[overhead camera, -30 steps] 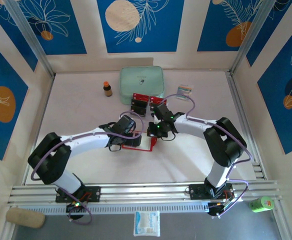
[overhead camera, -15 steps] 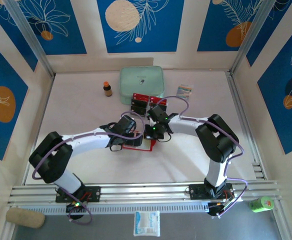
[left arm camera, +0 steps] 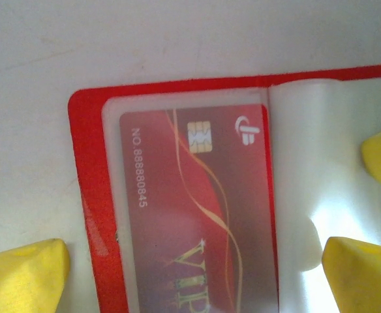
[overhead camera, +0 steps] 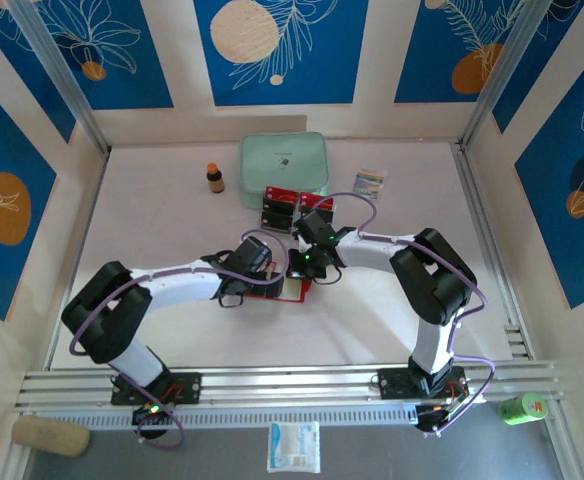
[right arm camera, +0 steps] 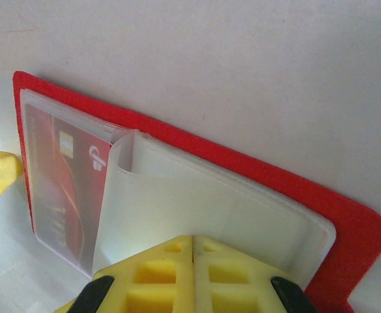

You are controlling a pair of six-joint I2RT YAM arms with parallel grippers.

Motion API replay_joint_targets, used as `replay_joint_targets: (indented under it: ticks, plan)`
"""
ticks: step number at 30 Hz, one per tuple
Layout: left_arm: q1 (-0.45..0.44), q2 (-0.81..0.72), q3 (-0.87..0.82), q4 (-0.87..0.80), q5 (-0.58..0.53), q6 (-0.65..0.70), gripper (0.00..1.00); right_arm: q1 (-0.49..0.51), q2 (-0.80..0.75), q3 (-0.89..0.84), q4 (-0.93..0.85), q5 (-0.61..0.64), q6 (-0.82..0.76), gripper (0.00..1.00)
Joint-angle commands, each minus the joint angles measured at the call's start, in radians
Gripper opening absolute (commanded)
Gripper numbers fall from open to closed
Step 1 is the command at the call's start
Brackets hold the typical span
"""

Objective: Put the credit cards into the card holder
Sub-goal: Flip over the card slot in the card holder.

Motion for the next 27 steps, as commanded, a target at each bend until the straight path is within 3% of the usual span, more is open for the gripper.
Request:
replay_joint_targets:
  ticks: [1, 27]
  plan:
    - [-0.010, 0.015, -0.023, 0.006, -0.004, 0.007, 0.98, 0.007, 0.020, 0.001, -0.001, -0.027, 0.016, 0.00]
    - [-0.010, -0.001, -0.041, 0.021, -0.003, 0.003, 0.91, -0.025, -0.102, -0.034, -0.010, -0.008, 0.030, 0.03]
